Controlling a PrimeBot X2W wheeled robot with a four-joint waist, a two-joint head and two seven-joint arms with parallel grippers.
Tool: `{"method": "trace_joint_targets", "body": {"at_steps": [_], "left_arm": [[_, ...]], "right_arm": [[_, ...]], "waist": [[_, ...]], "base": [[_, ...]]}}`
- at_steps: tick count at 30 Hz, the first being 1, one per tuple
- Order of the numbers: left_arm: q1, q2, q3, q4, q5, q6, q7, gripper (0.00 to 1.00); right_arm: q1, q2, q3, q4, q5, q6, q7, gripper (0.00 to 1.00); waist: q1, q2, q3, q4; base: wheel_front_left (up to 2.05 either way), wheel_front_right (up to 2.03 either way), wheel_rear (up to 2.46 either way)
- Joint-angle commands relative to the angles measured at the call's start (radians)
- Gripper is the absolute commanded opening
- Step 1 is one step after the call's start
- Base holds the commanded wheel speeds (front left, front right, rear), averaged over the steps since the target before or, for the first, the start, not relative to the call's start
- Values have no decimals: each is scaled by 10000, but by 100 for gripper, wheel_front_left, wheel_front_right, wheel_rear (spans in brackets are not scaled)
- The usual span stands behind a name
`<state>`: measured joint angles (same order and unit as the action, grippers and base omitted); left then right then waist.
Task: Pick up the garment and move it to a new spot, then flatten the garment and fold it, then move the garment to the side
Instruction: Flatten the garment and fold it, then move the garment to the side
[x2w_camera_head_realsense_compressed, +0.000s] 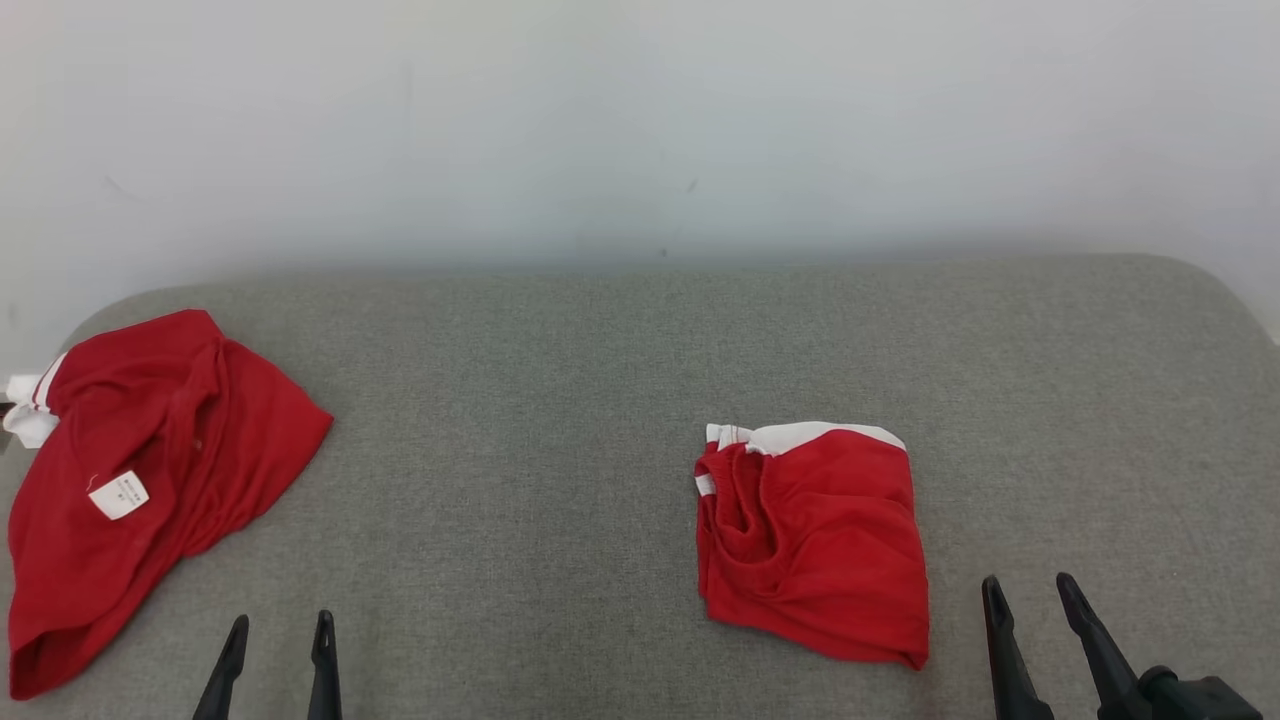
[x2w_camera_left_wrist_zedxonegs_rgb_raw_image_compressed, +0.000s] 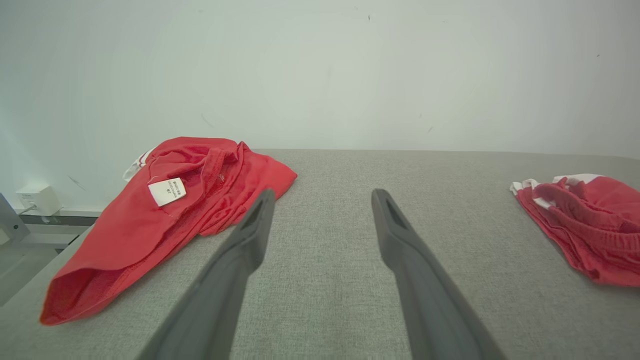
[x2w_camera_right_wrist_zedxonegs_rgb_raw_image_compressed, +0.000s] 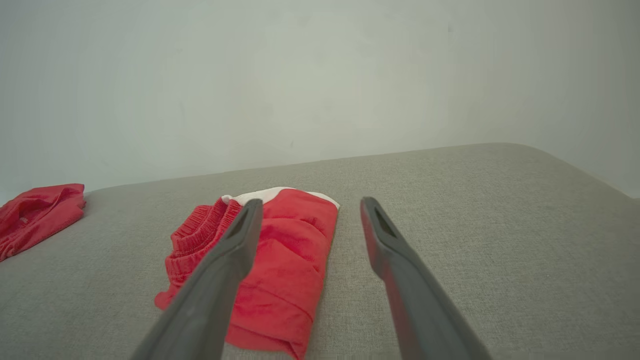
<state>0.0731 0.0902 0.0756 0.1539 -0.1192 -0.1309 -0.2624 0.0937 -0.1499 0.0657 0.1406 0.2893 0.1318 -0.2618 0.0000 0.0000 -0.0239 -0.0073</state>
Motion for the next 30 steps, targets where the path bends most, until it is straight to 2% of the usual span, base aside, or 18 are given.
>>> {"method": "trace_joint_targets", "body": {"at_steps": [1, 16, 22, 30], "left_arm": [[139, 48, -4, -9, -16, 12, -35, 100], [225, 59, -2, 6, -58, 9, -35, 100], [21, -19, -98, 25, -21, 9, -35, 100], [-399, -14, -382, 149, -130, 9, -35, 100]], "right_arm": [[147, 86, -59, -12, -106, -24, -41, 100], [-93, 64, -39, 296, -142, -24, -38, 100], [-1285, -297, 131, 1174, -255, -24, 250, 100], [-3170, -679, 501, 3070, -310, -24, 1003, 100]], "waist": [[0, 0, -35, 45], [0, 0, -20, 97], [0, 0, 135, 134], [0, 0, 574, 404]], "base": [[0, 0, 0], [0, 0, 0], [0, 0, 0], [0, 0, 0]]}}
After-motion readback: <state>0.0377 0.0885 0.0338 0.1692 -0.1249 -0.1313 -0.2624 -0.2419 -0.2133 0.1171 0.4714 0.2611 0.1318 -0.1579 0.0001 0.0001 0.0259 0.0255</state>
